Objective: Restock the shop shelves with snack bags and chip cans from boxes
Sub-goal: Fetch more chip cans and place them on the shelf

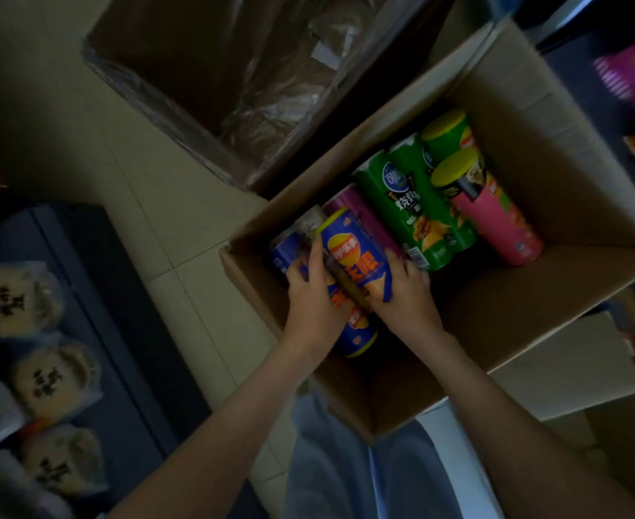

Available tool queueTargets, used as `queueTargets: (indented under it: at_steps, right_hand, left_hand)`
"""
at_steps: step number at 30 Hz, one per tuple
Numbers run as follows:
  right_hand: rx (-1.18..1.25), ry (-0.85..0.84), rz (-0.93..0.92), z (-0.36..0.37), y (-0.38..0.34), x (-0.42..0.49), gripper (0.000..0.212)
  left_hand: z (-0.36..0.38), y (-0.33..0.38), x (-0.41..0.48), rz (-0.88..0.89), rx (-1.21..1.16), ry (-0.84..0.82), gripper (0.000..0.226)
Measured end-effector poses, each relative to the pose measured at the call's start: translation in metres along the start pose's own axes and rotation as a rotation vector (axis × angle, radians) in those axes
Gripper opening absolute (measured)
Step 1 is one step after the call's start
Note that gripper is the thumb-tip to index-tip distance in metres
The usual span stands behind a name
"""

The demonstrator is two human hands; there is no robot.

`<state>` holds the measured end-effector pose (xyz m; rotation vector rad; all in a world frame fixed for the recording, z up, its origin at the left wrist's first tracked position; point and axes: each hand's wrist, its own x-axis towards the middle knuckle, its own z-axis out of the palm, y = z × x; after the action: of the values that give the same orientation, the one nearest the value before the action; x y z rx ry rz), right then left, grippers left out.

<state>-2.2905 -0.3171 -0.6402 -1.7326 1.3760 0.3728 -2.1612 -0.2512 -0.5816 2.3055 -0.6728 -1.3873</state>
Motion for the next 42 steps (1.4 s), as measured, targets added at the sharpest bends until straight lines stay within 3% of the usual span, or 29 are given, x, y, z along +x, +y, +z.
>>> queueTargets:
  at_steps: [4, 8, 11, 15, 22, 36, 42]
  right_hand:
    - [0.185, 0.158, 0.037, -0.033, 0.02, -0.011, 0.087]
    - [0.256, 0.198, 0.068, -0.053, 0.04, -0.011, 0.086]
    - [0.282, 0.188, 0.058, -0.053, 0.046, -0.01, 0.086]
    - [0.305, 0.186, 0.046, -0.043, 0.048, -0.01, 0.087]
    - [0.321, 0.214, 0.047, -0.035, 0.044, -0.015, 0.086]
    - [0.272, 0.333, 0.085, -0.117, 0.015, -0.066, 0.086]
    - [0.34, 0.39, 0.11, -0.2, -0.023, -0.153, 0.081]
  left_hand:
    - [0.003, 0.001, 0.013, 0.191, 0.4, -0.137, 0.107]
    - [0.006, 0.0, 0.028, 0.367, 1.17, -0.364, 0.117]
    - [0.009, -0.002, 0.04, 0.502, 1.515, -0.47, 0.104]
    - [0.011, -0.011, 0.054, 0.576, 1.754, -0.591, 0.086]
    - [0.015, -0.011, 0.053, 0.688, 1.817, -0.556, 0.087]
    - [-0.042, 0.061, -0.01, 0.81, 1.532, -0.257, 0.075]
    - [-0.088, 0.123, -0.079, 0.969, 1.096, 0.055, 0.08]
